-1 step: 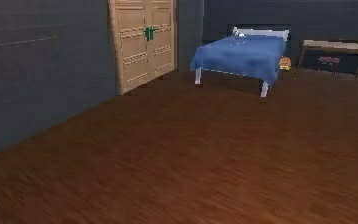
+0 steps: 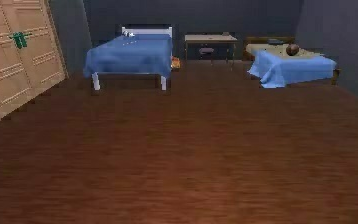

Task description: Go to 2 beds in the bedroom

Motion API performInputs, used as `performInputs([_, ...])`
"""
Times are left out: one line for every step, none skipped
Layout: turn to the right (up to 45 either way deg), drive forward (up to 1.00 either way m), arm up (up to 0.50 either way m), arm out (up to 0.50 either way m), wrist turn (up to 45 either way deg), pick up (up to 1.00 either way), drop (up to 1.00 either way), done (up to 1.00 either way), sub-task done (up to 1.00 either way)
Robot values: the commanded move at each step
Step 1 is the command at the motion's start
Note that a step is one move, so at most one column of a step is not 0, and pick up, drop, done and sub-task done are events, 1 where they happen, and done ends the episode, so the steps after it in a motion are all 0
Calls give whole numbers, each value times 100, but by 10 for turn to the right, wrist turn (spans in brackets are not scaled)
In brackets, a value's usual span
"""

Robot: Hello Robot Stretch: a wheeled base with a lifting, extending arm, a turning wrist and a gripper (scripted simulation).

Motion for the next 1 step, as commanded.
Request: performInputs([0,100,0,0,0,0,0,0,0])
